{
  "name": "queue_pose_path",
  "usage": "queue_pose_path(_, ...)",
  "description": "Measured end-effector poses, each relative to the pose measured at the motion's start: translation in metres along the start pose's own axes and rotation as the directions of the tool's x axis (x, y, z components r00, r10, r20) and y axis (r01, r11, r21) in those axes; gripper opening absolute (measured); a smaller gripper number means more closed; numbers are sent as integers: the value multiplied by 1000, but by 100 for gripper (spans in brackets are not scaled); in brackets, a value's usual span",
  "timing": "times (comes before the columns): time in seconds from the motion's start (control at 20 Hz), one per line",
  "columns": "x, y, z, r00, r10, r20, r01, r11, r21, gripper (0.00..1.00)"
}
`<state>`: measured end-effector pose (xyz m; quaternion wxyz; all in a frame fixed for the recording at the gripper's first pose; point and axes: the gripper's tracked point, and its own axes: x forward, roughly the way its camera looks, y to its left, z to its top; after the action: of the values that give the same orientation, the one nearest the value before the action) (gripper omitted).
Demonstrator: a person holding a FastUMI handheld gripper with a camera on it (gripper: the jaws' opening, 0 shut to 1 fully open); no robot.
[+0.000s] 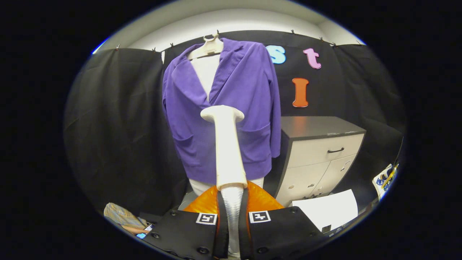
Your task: Iron the clothes twice with a garment steamer, once on the left side and once on the right side.
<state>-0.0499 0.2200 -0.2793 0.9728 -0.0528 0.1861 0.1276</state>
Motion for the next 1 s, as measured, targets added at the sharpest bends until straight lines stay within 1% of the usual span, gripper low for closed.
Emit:
queue_pose_path(0.2, -10, -51, 53, 990, -99, 103, 96, 995, 34, 19)
queue_pose_path(0.35, -22, -86, 86, 970, -170, 172, 162, 985, 58, 19)
queue_pose_path(0.5, -41, -116, 117, 946, -225, 232, 209, 974, 92, 19)
queue_pose_path(0.7, -66, -144, 158, 910, -274, 313, 250, 961, 114, 19)
queue_pose_path(0.8, -75, -150, 169, 897, -285, 338, 257, 958, 126, 19)
queue_pose_path(1.0, -82, -158, 176, 886, -305, 349, 265, 951, 160, 19)
